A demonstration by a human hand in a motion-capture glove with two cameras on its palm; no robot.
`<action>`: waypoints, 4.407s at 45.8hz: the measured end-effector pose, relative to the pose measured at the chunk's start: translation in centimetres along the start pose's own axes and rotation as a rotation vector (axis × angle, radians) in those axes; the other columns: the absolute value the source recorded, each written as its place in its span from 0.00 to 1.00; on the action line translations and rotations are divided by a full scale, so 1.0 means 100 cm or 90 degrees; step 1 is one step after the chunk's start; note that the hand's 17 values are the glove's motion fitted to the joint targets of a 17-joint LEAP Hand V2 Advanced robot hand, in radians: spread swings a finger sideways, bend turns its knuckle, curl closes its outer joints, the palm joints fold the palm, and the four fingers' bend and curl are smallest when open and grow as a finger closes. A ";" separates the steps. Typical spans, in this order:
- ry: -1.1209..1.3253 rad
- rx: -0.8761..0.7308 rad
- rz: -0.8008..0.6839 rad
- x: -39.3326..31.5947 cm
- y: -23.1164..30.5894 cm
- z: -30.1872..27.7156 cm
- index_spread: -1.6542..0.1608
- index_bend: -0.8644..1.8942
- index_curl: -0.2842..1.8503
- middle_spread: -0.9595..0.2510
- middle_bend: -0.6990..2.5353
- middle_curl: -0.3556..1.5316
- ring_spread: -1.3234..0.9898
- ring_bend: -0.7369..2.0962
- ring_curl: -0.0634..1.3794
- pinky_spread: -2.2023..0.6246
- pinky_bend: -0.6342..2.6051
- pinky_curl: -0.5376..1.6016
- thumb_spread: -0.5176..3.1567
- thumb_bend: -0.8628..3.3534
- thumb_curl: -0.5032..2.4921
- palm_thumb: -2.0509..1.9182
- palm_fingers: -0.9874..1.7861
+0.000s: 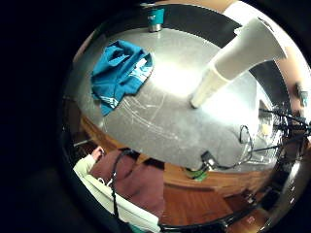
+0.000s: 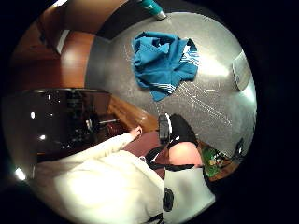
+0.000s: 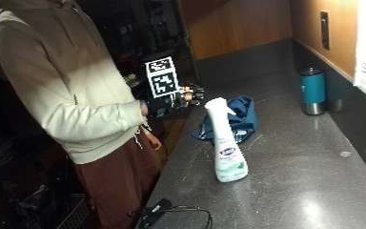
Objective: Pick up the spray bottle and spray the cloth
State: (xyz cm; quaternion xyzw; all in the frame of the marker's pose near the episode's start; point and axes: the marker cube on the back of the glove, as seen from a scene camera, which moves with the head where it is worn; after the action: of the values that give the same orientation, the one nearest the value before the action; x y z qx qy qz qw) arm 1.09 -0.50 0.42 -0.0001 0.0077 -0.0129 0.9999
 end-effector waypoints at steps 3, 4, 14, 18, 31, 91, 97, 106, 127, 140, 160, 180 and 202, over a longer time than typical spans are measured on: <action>0.004 -0.001 0.001 0.004 0.000 0.002 0.68 0.38 0.26 0.75 0.27 0.29 0.60 0.34 0.16 0.86 0.30 0.37 0.40 0.22 0.28 0.70 0.41; 0.005 -0.001 0.002 0.004 0.000 0.003 0.68 0.38 0.27 0.75 0.27 0.29 0.60 0.34 0.16 0.86 0.30 0.37 0.40 0.22 0.28 0.70 0.41; 0.012 -0.012 0.006 0.010 -0.002 0.010 0.68 0.38 0.27 0.74 0.27 0.31 0.60 0.34 0.18 0.86 0.30 0.38 0.40 0.21 0.29 0.71 0.41; 0.004 -0.012 0.010 0.012 -0.001 0.013 0.68 0.38 0.28 0.74 0.27 0.31 0.60 0.34 0.18 0.86 0.29 0.39 0.40 0.20 0.30 0.71 0.41; -0.006 0.000 0.035 0.030 0.004 0.024 0.68 0.38 0.28 0.74 0.27 0.32 0.59 0.34 0.20 0.86 0.29 0.39 0.41 0.20 0.30 0.72 0.42; -0.468 0.443 0.295 0.151 0.007 0.018 0.73 0.34 0.22 0.76 0.28 0.38 0.56 0.42 0.28 0.83 0.32 0.43 0.40 0.20 0.31 0.70 0.47; -0.492 0.478 0.312 0.152 -0.009 0.026 0.73 0.35 0.22 0.75 0.28 0.38 0.56 0.42 0.28 0.83 0.33 0.43 0.39 0.20 0.31 0.70 0.46; -0.531 0.482 0.333 0.158 -0.034 0.027 0.72 0.36 0.22 0.72 0.28 0.38 0.55 0.42 0.28 0.82 0.33 0.43 0.39 0.20 0.30 0.70 0.47; -0.638 0.491 0.342 0.166 -0.092 0.031 0.75 0.41 0.28 0.70 0.31 0.40 0.52 0.41 0.26 0.80 0.25 0.39 0.38 0.20 0.30 0.72 0.68; -0.634 0.486 0.325 0.170 -0.104 0.029 0.78 0.39 0.31 0.69 0.33 0.42 0.50 0.42 0.30 0.75 0.26 0.40 0.32 0.20 0.34 0.76 0.79; -0.454 0.328 0.261 0.152 -0.131 0.014 0.81 0.43 0.36 0.68 0.35 0.45 0.49 0.42 0.34 0.69 0.28 0.42 0.21 0.20 0.39 0.78 0.85; -0.096 -0.048 0.177 0.089 -0.168 -0.044 0.82 0.46 0.38 0.70 0.38 0.46 0.49 0.45 0.37 0.68 0.29 0.44 0.16 0.20 0.40 0.77 0.85; 0.247 -0.268 0.100 0.018 -0.178 -0.002 0.82 0.47 0.39 0.70 0.39 0.46 0.49 0.45 0.38 0.68 0.30 0.44 0.15 0.20 0.41 0.77 0.85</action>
State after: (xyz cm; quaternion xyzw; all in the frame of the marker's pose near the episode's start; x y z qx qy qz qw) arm 2.42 -18.36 0.18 -0.2043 0.2010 0.0663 0.9558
